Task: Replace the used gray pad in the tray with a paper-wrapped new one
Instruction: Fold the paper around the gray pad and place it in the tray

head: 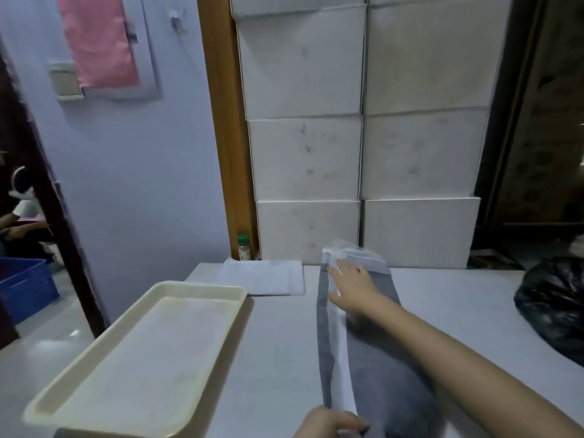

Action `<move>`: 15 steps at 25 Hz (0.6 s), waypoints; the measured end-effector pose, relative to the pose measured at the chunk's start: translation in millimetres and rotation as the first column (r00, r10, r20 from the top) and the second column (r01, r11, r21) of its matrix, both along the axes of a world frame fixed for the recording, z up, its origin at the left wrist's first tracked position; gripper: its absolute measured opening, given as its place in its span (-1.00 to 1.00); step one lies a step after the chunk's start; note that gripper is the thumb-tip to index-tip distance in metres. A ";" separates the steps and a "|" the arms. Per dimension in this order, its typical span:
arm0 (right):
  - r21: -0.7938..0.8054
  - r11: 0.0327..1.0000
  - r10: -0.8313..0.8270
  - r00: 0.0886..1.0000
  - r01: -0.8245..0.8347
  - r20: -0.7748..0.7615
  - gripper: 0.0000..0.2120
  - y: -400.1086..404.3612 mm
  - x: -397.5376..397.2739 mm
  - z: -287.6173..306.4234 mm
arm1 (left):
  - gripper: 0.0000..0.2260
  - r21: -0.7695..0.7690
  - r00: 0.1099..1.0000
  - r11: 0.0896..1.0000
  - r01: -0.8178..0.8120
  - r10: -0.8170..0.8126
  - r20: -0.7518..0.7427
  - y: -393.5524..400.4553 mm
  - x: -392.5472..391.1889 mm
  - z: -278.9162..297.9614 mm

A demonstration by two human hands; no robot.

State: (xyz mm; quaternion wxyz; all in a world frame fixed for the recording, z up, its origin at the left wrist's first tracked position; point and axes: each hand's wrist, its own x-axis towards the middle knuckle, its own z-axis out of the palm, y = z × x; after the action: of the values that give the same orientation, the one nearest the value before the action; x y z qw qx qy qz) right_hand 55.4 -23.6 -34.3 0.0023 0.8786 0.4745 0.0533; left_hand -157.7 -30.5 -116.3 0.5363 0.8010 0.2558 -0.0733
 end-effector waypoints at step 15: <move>0.113 0.921 0.388 0.853 -0.373 -0.349 -0.50 -235.9 -77.5 -66.2 | -0.32 0.806 0.940 0.497 -0.321 0.067 0.333 -75.7 -4.8 19.8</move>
State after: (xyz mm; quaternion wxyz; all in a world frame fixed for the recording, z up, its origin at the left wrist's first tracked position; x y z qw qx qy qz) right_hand -22.1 -259.5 -100.6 -0.1143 0.7618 0.6295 -0.1016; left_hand -162.5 -106.2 -96.5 0.1089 0.9276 0.2759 0.2272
